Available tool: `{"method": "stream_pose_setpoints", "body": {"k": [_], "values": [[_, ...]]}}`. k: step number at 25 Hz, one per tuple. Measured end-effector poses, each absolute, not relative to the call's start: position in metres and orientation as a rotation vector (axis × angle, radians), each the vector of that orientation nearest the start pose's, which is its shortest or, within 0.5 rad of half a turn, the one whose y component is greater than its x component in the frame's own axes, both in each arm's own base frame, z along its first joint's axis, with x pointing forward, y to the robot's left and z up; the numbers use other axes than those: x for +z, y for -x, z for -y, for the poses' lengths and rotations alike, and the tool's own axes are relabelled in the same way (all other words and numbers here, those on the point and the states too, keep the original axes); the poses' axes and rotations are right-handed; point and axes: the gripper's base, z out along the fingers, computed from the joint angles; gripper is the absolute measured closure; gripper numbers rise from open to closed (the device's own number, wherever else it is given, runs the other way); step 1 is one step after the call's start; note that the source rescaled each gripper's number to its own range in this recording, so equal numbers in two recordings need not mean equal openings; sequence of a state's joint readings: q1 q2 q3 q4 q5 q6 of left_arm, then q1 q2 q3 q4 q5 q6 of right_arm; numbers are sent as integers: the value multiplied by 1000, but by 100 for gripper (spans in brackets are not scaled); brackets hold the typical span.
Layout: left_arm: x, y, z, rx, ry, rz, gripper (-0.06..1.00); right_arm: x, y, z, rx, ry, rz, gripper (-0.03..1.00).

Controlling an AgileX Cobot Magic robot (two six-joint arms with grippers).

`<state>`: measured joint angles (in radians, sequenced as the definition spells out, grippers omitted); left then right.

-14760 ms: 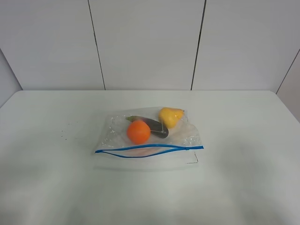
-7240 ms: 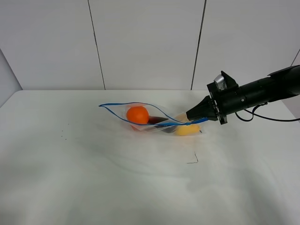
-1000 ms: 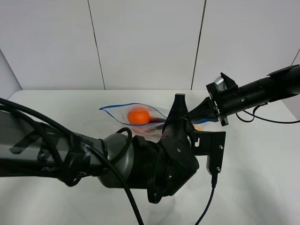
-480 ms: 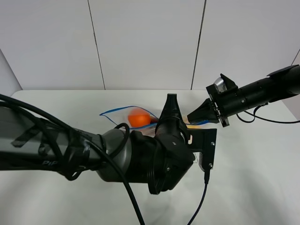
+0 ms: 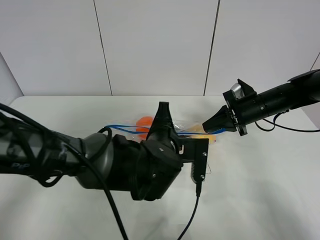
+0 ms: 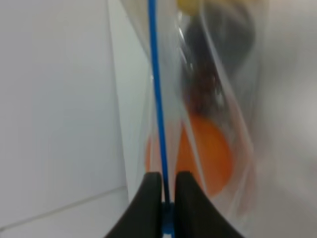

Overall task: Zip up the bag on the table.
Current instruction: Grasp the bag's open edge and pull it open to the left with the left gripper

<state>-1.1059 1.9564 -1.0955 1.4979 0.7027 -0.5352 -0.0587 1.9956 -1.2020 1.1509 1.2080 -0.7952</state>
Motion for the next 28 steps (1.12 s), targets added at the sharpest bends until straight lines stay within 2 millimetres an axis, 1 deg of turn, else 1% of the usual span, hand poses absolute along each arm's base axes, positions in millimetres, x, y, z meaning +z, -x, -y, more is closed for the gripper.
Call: {"method": "stream_pose_setpoints", "body": {"k": [2,4,8,11,19,28], "values": [[159,-224,306,750,-1765,-1454,94,171,-362,-56,1467,118,-2632,97],[163,-226,299,746,-1742,-1473,94,171,-362,-56,1469,119,-2632,97],[165,-228,292,753,-1728,-1486,94,171,-362,-55,1470,118,-2632,97],[160,-230,286,760,-1739,-1503,94,171,-362,-55,1469,119,-2633,97],[139,-234,255,791,-1777,-1591,94,171,-362,-55,1468,118,-2633,97],[136,-242,243,793,-1735,-1655,94,171,-363,-55,1462,115,-2633,97]]}}
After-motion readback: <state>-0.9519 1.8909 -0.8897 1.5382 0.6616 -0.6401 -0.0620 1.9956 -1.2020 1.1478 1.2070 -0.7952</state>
